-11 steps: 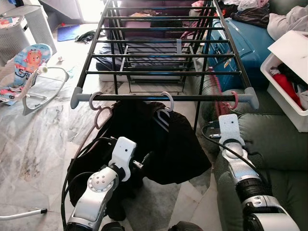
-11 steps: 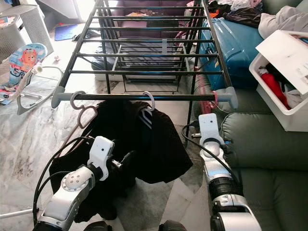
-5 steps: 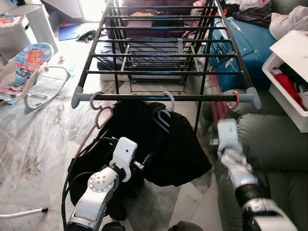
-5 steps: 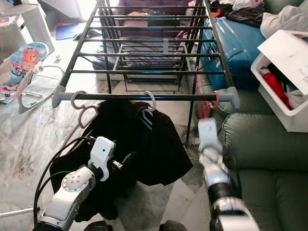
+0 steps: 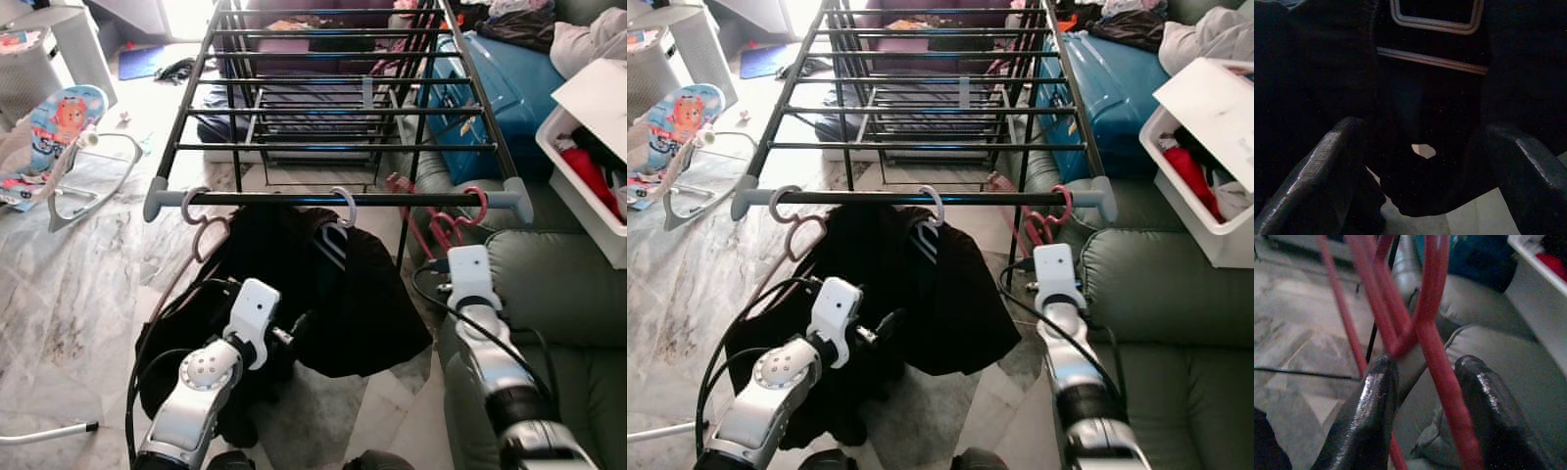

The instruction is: Hang hanger

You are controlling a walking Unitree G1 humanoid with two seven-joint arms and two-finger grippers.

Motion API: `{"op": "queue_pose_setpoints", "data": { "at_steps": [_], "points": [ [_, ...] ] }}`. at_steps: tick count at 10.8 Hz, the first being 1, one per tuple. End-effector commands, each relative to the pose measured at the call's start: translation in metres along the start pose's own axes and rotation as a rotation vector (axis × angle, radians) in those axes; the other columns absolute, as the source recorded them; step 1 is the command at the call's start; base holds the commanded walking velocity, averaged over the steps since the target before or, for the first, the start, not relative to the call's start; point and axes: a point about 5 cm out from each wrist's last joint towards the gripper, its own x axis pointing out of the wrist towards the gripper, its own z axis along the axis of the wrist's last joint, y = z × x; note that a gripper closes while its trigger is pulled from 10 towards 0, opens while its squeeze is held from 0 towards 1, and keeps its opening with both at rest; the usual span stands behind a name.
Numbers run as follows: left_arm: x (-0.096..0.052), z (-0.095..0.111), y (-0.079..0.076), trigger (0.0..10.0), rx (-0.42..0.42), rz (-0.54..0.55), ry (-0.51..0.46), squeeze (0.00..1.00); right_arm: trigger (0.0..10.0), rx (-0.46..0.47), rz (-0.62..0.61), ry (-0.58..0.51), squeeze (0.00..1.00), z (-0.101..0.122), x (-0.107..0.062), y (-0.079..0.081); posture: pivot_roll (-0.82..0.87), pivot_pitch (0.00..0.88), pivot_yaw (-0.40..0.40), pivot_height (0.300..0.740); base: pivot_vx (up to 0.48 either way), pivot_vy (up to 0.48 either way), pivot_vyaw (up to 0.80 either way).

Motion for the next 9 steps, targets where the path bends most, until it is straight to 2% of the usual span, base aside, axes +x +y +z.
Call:
{"op": "queue_pose_setpoints", "data": {
  "at_steps": [1, 5, 9],
  "points": [
    [0.001, 0.003, 0.001, 10.0, 0.014, -0.003, -0.001, 0.00, 10.0, -0.006, -0.015, -0.052, 1.00, 0.007, -0.003, -0.003, -0.06, 0.000, 0.019, 0.740, 0.000, 0.000, 0.00],
    [0.002, 0.003, 0.001, 10.0, 0.014, -0.005, 0.002, 0.00, 10.0, -0.017, -0.009, -0.076, 1.00, 0.003, -0.022, -0.003, -0.07, 0.000, 0.017, 0.740, 0.000, 0.000, 0.00],
    [0.004, 0.003, 0.001, 10.0, 0.017, -0.006, 0.002, 0.00, 10.0, 0.000, -0.013, -0.028, 1.00, -0.002, -0.023, -0.003, -0.07, 0.000, 0.018, 0.740, 0.000, 0.000, 0.00]
  ]
}}
